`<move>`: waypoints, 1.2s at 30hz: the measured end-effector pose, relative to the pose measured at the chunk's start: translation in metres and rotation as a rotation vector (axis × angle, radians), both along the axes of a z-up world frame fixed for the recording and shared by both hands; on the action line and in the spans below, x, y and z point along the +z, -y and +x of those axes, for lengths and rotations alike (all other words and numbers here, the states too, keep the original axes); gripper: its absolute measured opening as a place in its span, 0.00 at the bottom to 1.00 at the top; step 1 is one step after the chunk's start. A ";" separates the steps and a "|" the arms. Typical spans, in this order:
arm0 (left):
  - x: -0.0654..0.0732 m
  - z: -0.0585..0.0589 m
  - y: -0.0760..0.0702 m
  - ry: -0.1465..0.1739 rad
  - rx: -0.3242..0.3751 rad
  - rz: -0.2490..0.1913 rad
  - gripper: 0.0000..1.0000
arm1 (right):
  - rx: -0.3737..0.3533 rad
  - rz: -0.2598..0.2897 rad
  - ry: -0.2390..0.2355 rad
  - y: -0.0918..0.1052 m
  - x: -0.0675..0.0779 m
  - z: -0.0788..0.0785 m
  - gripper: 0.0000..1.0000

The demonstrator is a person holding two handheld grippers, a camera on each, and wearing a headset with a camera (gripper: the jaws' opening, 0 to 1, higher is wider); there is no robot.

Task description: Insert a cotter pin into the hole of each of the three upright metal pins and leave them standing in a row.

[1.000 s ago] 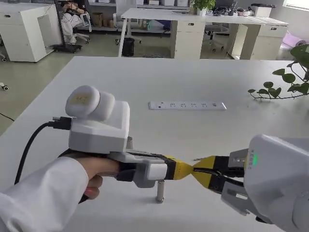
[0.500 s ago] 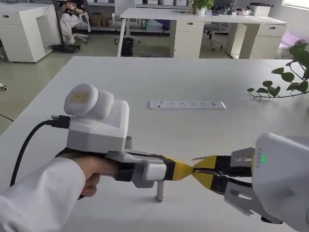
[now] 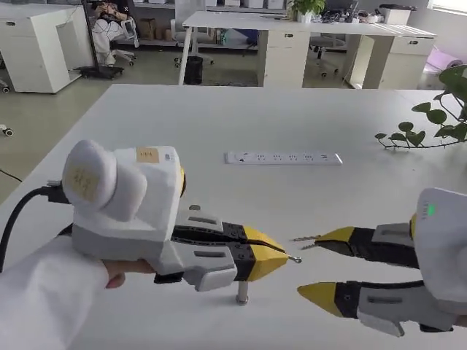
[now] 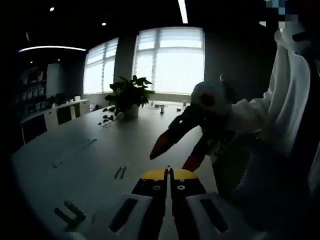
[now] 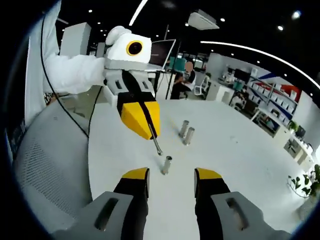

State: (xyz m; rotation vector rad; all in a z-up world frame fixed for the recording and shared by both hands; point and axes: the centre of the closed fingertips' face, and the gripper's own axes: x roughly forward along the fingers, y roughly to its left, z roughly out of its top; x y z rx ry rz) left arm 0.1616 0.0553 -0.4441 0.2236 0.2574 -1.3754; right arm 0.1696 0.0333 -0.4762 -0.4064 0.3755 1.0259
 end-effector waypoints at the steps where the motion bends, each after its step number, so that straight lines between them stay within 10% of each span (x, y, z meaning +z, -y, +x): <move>1: -0.001 -0.002 0.000 0.026 -0.018 0.012 0.00 | 0.013 0.017 -0.017 -0.002 0.000 -0.003 0.30; 8: -0.009 -0.010 0.000 0.063 -0.076 0.040 0.00 | 0.058 0.076 -0.074 -0.010 -0.002 -0.014 0.28; 13: -0.006 -0.015 0.003 0.067 -0.106 0.025 0.00 | 0.115 0.086 -0.101 -0.017 -0.005 -0.026 0.04; 36: -0.037 -0.033 0.000 0.027 -0.179 0.138 0.00 | 0.206 0.057 -0.183 -0.027 -0.022 -0.044 0.00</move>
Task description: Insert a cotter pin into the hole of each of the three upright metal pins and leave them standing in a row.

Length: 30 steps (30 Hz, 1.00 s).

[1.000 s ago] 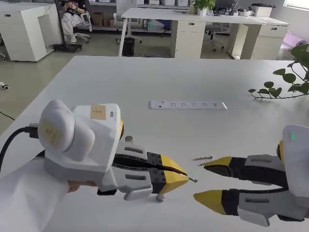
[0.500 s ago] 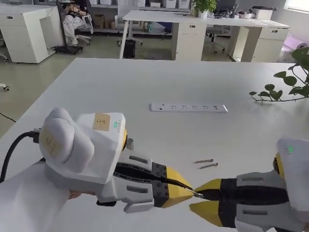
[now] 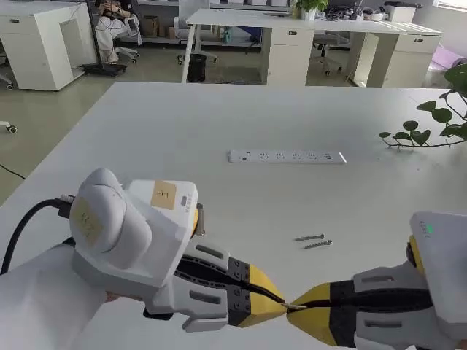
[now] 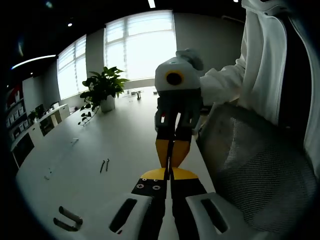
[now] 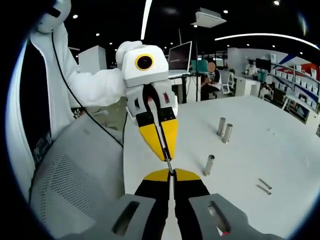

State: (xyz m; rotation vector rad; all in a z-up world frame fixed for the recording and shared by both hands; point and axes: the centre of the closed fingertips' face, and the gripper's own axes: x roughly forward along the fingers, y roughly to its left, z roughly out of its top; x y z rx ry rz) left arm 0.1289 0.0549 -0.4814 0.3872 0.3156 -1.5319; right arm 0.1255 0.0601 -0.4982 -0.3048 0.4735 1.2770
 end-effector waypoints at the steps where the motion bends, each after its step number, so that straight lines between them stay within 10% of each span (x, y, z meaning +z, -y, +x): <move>1: -0.001 0.000 0.000 -0.001 -0.001 0.002 0.00 | 0.005 -0.008 0.002 0.001 -0.001 -0.001 0.00; 9: -0.003 0.006 0.002 -0.024 0.041 -0.018 0.01 | 0.030 -0.034 0.017 0.003 -0.001 0.005 0.00; 16: -0.001 0.055 -0.016 0.057 0.269 -0.061 0.35 | 0.024 -0.081 0.027 0.008 -0.005 0.028 0.00; 30: -0.050 0.084 -0.029 -0.095 0.465 -0.088 0.39 | 0.071 -0.244 0.016 0.017 -0.047 0.066 0.00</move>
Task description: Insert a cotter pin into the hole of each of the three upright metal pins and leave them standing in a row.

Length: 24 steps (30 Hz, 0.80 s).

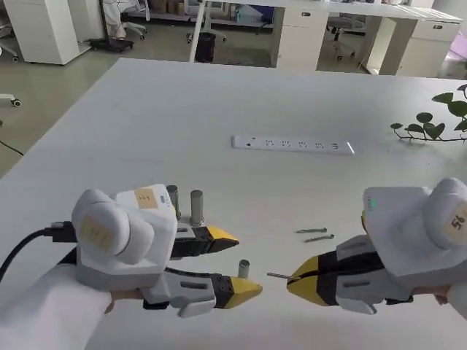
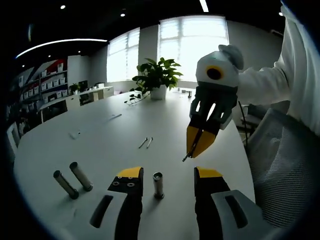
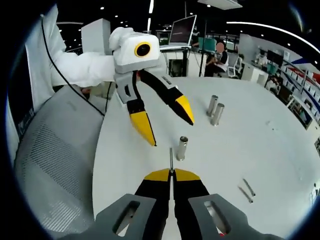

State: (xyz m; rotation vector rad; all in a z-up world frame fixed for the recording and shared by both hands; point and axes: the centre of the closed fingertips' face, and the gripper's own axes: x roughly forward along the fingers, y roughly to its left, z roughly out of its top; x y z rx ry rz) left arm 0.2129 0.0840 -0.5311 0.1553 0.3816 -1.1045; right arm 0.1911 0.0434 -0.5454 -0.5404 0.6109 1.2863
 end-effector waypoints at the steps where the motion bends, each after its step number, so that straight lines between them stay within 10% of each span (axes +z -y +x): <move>1: 0.000 -0.001 0.002 -0.026 0.009 -0.037 0.38 | 0.005 -0.005 -0.004 0.000 -0.002 0.002 0.00; 14: -0.038 0.008 0.002 -0.078 0.040 0.032 0.31 | 0.051 -0.057 -0.032 -0.006 -0.017 0.016 0.00; 24: -0.047 0.015 0.000 -0.055 0.028 0.072 0.17 | 0.083 -0.066 -0.029 -0.008 -0.022 0.020 0.00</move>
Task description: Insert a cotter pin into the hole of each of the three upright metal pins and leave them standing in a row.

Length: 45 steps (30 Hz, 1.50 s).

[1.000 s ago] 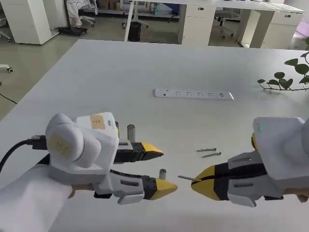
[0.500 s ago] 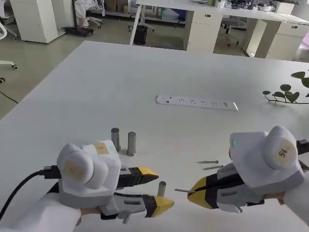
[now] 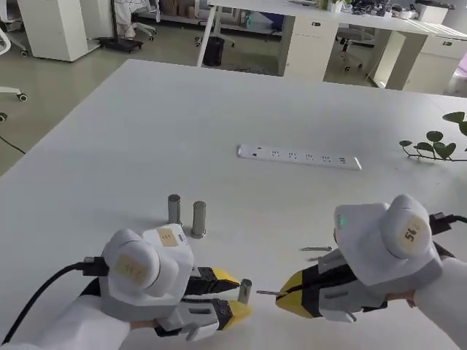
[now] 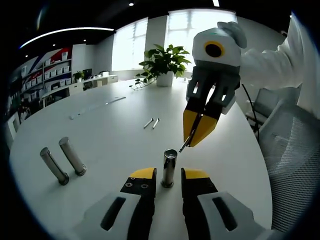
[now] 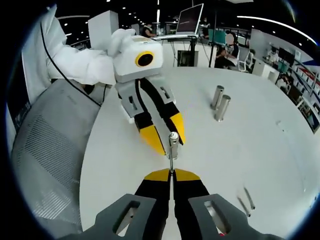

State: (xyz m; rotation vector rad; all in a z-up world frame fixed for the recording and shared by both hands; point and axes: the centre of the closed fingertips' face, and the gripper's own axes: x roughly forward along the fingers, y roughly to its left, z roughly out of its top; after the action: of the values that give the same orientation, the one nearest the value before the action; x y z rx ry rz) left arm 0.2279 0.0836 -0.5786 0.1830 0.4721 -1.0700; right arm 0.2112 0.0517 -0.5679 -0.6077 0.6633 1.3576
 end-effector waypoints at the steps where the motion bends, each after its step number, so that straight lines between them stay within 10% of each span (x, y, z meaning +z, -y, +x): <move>1: -0.001 0.000 0.000 0.000 -0.002 0.000 0.17 | 0.000 0.002 -0.001 0.000 0.000 0.000 0.00; 45: -0.007 -0.003 -0.003 0.001 -0.043 0.064 0.07 | 0.008 0.045 0.010 -0.009 0.003 0.003 0.00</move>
State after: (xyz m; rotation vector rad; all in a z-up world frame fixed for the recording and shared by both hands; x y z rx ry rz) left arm 0.2247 0.0865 -0.5856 0.2514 0.5038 -1.0976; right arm 0.2138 0.0611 -0.5650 -0.5819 0.6214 1.3726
